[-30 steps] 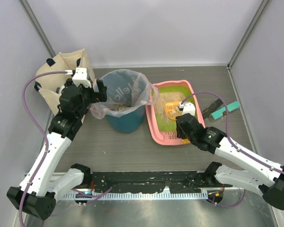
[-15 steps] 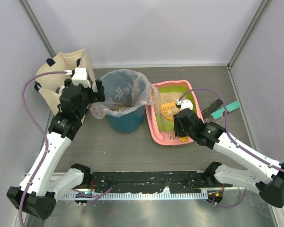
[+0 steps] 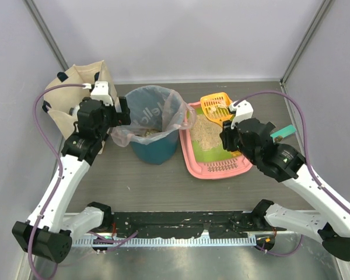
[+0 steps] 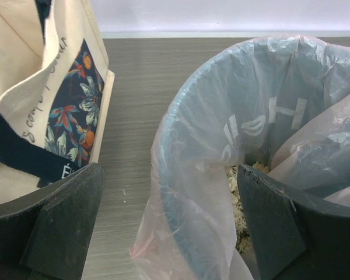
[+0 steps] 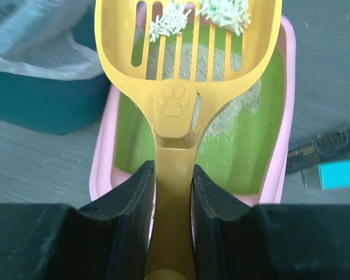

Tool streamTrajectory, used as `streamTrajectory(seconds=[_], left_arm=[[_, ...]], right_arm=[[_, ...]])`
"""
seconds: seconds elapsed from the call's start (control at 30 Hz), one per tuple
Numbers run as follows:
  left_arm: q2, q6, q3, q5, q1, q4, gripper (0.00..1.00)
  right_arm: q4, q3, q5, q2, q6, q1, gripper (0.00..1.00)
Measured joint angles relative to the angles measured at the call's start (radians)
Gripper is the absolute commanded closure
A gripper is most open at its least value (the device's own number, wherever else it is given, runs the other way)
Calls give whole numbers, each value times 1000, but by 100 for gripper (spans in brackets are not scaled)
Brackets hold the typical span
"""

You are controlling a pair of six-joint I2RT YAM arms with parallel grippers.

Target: Clean the litter box

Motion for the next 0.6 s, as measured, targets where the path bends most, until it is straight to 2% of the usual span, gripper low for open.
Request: streamTrajectory(seconds=[0.27, 0.6], left_arm=[[90, -25, 25, 47, 3, -43, 0], [121, -26, 42, 48, 13, -81, 2]], right_arm=[[100, 135, -141, 102, -173, 0, 99], [139, 275, -202, 241, -302, 19, 99]])
